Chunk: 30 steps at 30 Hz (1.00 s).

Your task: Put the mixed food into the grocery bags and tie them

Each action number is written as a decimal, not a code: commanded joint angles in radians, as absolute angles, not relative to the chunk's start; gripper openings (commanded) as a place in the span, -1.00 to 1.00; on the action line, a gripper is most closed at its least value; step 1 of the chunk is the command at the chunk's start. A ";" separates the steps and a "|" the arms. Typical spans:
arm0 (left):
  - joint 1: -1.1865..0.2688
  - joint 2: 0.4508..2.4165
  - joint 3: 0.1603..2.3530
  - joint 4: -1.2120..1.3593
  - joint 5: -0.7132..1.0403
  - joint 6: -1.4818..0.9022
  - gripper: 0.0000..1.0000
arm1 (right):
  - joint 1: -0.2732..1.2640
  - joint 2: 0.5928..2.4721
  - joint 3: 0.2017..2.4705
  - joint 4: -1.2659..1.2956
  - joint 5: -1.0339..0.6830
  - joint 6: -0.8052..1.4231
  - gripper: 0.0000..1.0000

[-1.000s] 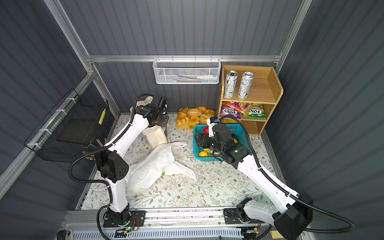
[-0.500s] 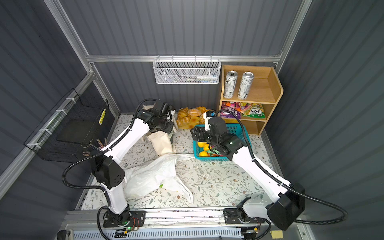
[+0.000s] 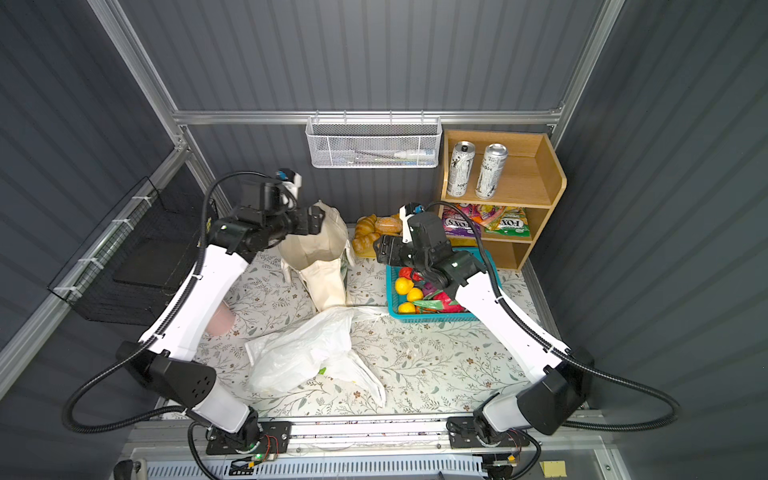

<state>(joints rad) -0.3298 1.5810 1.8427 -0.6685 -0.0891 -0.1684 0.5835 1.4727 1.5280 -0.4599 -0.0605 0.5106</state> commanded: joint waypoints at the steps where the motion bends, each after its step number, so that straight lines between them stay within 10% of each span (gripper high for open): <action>1: -0.255 1.569 1.783 -0.690 -0.144 -0.245 0.88 | 0.588 1.564 1.688 -0.551 -0.091 0.486 0.67; 14: -0.107 1.663 1.654 -0.653 -0.048 -0.290 0.95 | 0.640 2.190 2.523 -0.866 -0.053 0.408 0.73; 21: -0.107 1.704 1.642 -0.660 -0.036 -0.259 0.85 | 0.640 2.321 2.550 -0.812 -0.111 0.440 0.53; 30: -0.103 1.754 1.678 -0.607 0.059 -0.247 -0.60 | 0.627 2.308 2.467 -0.752 -0.102 0.449 -0.91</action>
